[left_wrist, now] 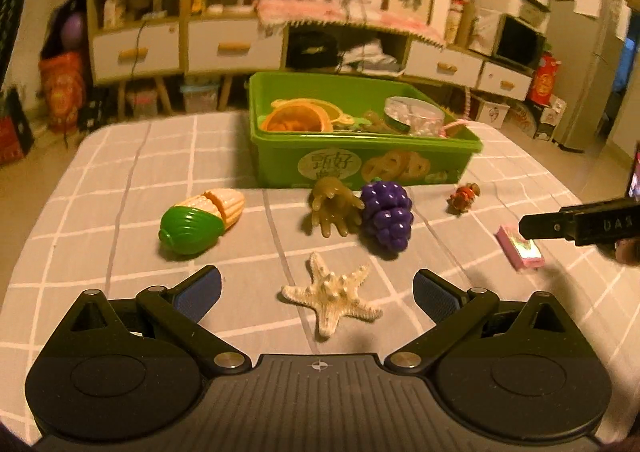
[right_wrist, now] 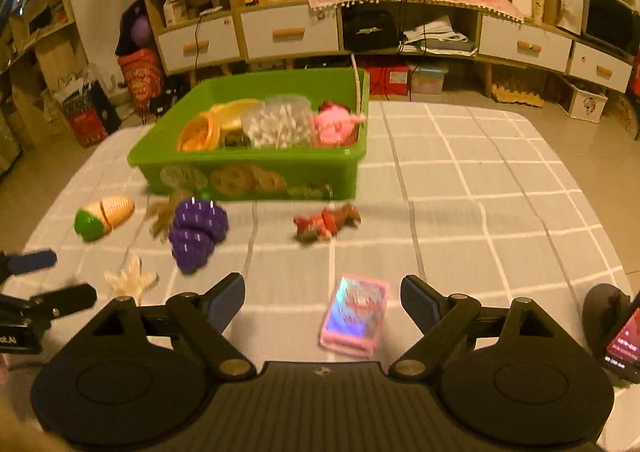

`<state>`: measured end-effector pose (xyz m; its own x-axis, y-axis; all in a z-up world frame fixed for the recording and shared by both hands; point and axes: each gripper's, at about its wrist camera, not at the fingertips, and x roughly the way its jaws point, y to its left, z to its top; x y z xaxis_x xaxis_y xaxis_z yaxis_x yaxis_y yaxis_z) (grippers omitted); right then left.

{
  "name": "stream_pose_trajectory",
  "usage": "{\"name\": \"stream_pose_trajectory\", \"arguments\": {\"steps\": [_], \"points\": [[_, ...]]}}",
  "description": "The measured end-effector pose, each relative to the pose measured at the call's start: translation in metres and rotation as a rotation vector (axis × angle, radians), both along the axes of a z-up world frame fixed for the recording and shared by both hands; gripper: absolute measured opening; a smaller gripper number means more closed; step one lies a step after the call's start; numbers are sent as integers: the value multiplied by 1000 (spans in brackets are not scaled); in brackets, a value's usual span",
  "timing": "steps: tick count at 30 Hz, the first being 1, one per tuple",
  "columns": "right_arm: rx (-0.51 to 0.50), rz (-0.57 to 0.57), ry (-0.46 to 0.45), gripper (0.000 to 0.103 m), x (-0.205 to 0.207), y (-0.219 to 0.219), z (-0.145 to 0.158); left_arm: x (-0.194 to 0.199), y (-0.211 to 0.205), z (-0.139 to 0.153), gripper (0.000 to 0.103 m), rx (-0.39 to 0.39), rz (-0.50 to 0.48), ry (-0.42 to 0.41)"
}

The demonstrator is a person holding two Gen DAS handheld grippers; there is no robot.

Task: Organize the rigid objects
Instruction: 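Grasp the white starfish with the left tool while the right tool grasps the pink card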

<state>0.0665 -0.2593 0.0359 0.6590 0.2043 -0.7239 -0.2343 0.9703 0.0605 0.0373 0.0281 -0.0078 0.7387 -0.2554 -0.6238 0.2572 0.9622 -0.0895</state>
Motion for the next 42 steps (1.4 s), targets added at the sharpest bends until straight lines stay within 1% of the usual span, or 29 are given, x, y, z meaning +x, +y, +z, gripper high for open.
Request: {"name": "stream_pose_trajectory", "arguments": {"steps": [2, 4, 8, 14, 17, 18, 21, 22, 31, 37, 40, 42], "points": [[-26, 13, 1, 64, -7, 0, -5, -7, -4, -8, 101, 34, -16, -9], [-56, 28, -1, 65, -13, 0, -11, -10, -6, -14, 101, 50, -28, -1], [-98, 47, 21, 65, -20, 0, -24, -11, -10, -22, 101, 67, -42, 30], [-127, 58, 49, 65, -24, 3, -37, -12, -17, -30, 101, 90, -66, 47], [-125, 56, 73, 66, -23, 4, -42, -13, -20, -35, 101, 107, -72, 58], [-116, 48, 83, 68, -22, 3, -44, -13, -22, -36, 101, 110, -72, 59], [-83, 16, 99, 78, -18, -1, -47, -14, -26, -37, 101, 108, -76, 45], [-81, 7, 101, 82, -17, -2, -48, -13, -27, -37, 101, 107, -77, 44], [-75, -23, 49, 83, -11, -4, -53, 2, -34, -38, 101, 96, -54, 51], [-74, -25, 37, 83, -3, -1, -54, 7, -36, -40, 101, 86, -37, 26], [-72, -21, 27, 83, -1, 0, -54, 10, -35, -40, 100, 80, -32, 15], [-72, -16, 26, 83, 0, 0, -54, 11, -35, -39, 96, 82, -27, 10]]}}
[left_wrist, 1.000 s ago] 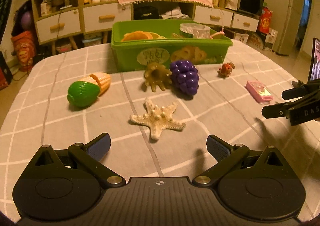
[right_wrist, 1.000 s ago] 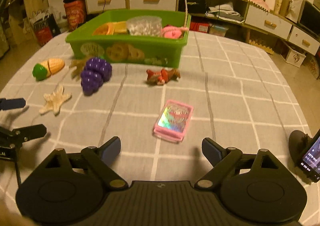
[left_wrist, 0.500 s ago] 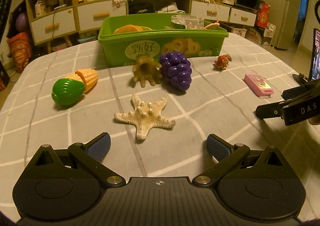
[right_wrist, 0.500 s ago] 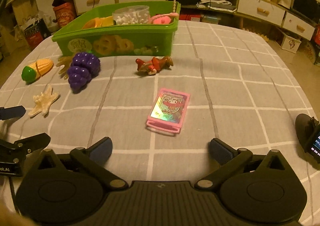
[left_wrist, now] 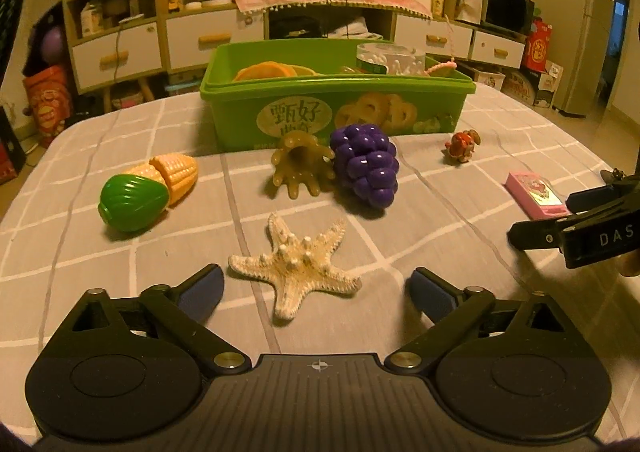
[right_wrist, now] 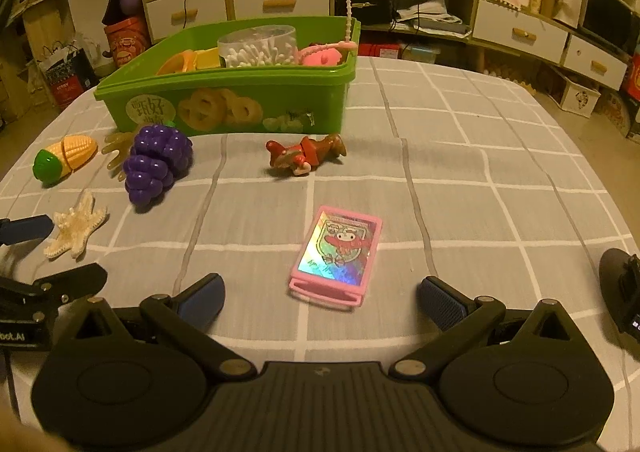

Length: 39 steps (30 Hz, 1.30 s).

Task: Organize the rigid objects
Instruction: 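Grasp the white starfish with the left tool while the right tool grasps the pink card, then lift and carry the starfish and pink card over the green bin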

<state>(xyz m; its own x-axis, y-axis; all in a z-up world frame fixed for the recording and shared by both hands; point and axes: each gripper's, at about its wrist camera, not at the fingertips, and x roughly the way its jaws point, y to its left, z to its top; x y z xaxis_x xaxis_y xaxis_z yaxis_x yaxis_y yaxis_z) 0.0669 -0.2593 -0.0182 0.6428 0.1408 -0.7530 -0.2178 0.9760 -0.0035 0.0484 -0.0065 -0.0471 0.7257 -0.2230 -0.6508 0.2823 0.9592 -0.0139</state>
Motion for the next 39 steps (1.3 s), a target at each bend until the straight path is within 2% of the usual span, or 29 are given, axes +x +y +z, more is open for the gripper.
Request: {"name": "stream_pose_trajectory", "arguments": {"steps": [7, 11, 18, 21, 26, 34, 39], "points": [[3, -2, 3, 82, 2, 0, 1, 3, 4, 3, 81, -6, 18, -16], [9, -12, 0, 77, 4, 0, 2, 4, 8, 5, 72, -6, 30, -21], [8, -25, -18, 58, 7, -2, 6, 4, 9, 6, 72, -4, 31, -22], [8, -25, -25, 46, 8, -3, 7, 4, 8, 6, 72, -3, 33, -20], [2, -9, -35, 21, 8, -2, 10, 4, 9, 7, 71, -10, 39, -13], [-7, 19, -29, 13, 8, 2, 12, 6, 9, 9, 71, -18, 49, 12], [24, 16, -5, 13, 10, 0, 14, 8, 11, 12, 71, -35, 66, 37]]}}
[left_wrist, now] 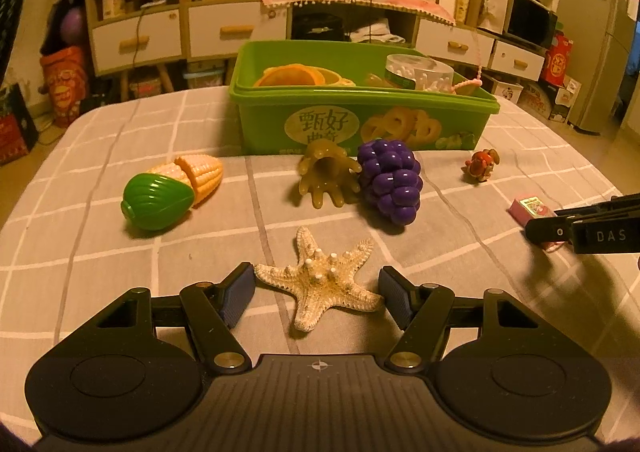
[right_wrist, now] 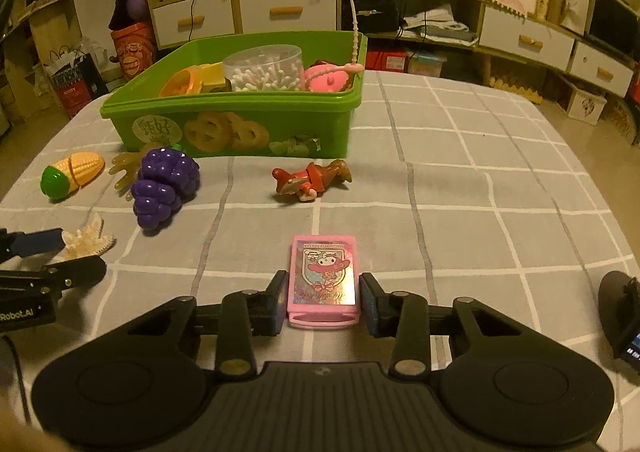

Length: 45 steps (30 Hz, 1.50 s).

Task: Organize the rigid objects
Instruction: 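Lift and carry the starfish and pink card over the green bin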

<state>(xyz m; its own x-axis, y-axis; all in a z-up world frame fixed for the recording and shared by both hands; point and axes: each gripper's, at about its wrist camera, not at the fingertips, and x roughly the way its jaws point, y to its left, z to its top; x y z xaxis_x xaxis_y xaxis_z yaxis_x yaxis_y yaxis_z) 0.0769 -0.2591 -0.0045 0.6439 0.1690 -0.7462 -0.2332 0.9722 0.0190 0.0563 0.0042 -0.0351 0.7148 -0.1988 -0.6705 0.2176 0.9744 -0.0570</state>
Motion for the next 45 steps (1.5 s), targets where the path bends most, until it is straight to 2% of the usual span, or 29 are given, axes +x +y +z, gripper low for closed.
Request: {"name": "stream_pose_trajectory", "arguments": {"steps": [26, 38, 45], "points": [[233, -29, 124, 13, 5, -6, 21, -3, -8, 19, 71, -65, -15, -1], [333, -52, 106, 13, 12, -4, 46, -1, -22, 45, 71, -81, -33, -86], [371, -77, 65, 13, 24, -1, 68, 13, -23, 65, 71, -76, -3, -152]]}}
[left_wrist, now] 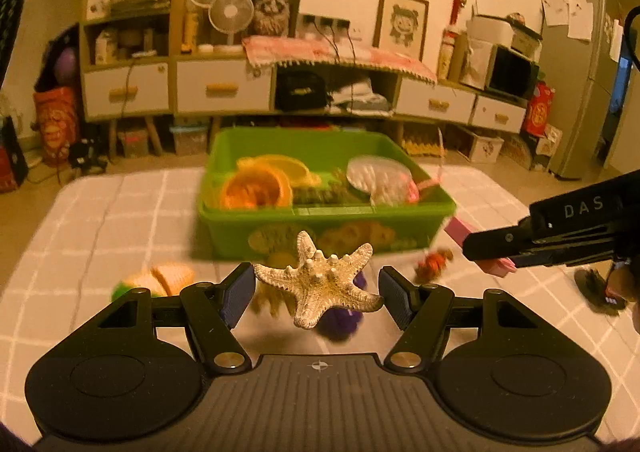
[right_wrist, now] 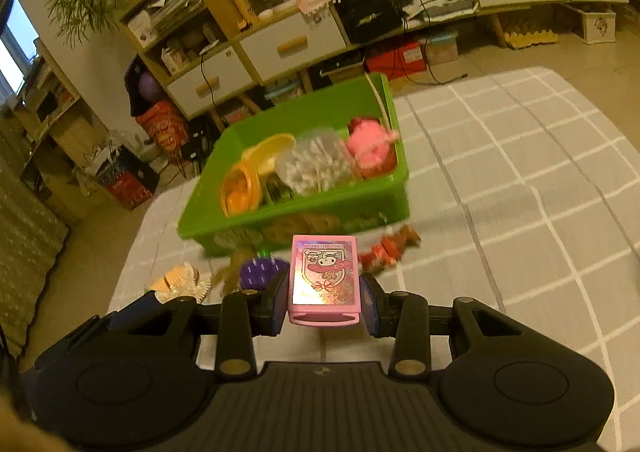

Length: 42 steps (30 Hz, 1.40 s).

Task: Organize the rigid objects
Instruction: 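Lift and carry the starfish and pink card over the green bin, then open the right tool to drop the card while the left tool releases the starfish into the bin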

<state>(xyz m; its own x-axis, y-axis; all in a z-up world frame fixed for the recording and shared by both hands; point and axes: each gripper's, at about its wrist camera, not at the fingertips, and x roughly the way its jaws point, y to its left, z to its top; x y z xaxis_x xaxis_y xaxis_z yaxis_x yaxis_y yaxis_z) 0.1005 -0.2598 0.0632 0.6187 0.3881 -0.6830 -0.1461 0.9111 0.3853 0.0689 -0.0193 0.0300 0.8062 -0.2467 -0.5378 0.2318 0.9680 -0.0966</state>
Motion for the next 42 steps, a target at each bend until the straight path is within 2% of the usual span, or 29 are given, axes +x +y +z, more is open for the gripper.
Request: {"name": "stream_pose_trajectory", "arguments": {"steps": [4, 8, 16, 20, 30, 42], "points": [[-1, -14, -13, 13, 14, 3, 13, 18, 5, 15, 71, -7, 17, -10], [43, -28, 4, 13, 36, 4, 20, 44, 10, 26, 71, -31, 19, 9], [87, -38, -31, 13, 94, 6, 31, 105, 2, 20, 71, -85, 1, 130], [59, -59, -25, 13, 125, 11, 28, 126, -3, 10, 71, -96, -9, 186], [21, -84, -17, 13, 178, 23, 2, 151, -5, -8, 71, -67, -12, 261], [-63, -47, -32, 13, 184, 39, -9, 155, -8, -18, 73, -53, -17, 255]]}}
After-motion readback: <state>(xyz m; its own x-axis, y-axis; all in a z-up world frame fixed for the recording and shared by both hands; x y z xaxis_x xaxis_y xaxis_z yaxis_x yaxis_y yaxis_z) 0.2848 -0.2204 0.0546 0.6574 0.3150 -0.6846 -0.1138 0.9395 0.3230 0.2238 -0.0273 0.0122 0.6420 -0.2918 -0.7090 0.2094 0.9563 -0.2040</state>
